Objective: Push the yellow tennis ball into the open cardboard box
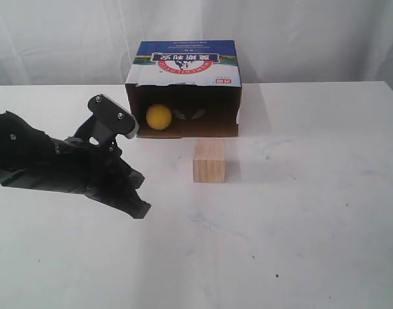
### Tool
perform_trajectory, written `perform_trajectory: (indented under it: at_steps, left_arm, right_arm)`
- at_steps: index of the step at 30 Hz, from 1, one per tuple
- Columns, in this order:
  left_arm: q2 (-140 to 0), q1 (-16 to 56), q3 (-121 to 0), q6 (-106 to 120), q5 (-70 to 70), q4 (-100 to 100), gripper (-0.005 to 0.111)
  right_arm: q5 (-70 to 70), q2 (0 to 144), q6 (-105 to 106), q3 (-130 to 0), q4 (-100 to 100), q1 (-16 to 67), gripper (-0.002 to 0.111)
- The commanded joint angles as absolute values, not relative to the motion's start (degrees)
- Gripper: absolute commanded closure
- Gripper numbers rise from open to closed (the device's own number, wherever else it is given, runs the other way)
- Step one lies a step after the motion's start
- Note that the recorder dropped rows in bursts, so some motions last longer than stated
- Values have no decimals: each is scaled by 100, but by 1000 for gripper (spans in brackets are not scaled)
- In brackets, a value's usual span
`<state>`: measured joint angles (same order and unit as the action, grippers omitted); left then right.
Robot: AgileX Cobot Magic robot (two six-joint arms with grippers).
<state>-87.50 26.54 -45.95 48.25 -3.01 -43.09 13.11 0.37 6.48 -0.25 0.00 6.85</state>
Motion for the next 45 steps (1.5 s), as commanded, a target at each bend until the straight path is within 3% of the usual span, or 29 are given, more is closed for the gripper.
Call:
perform_trajectory:
  at_steps: [1, 16, 35, 45]
  left_arm:
    - [-8730, 2671, -4428, 4796, -405, -4326, 107]
    - [-8543, 2779, -3996, 4720, -346, -4350, 107]
    - [-5690, 2807, -2880, 4598, 115, -5051, 107]
    - [-5269, 2807, -2880, 4585, 561, -5153, 107]
  right_arm:
    - [1273, 0, 625, 0, 0, 679, 108]
    - [1273, 0, 625, 0, 0, 679, 108]
    - [1273, 0, 625, 0, 0, 679, 108]
    - [1273, 0, 625, 0, 0, 679, 108]
